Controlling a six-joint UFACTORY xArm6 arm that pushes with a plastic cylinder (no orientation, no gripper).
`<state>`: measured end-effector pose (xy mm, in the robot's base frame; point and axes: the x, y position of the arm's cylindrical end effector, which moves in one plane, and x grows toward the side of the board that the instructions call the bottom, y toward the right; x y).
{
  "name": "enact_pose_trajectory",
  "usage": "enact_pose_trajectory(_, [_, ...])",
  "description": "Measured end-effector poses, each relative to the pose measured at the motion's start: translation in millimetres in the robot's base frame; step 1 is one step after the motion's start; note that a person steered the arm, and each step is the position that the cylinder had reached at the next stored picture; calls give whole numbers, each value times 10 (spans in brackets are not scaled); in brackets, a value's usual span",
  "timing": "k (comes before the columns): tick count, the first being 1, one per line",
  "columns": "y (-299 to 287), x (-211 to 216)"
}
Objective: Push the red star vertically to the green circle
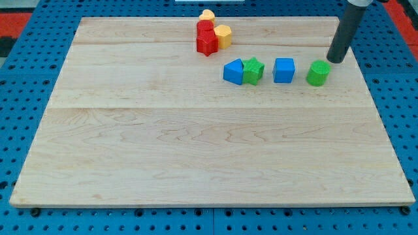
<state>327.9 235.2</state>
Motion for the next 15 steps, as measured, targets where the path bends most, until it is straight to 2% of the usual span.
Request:
enact_pose_trajectory(1, [-209,-111])
enact_pose_trajectory(2, [-353,-429])
enact_pose_trajectory(3, [-922,-620])
enact_pose_trajectory(4, [-1601,-637])
enact_pose_trajectory(7, [-2817,-637])
enact_pose_trajectory(8, [-3385,-637])
enact_pose_trajectory(11, [-5024,-16])
enact_pose_trajectory(13, [-4218,-79])
enact_pose_trajectory(15, [-3768,359])
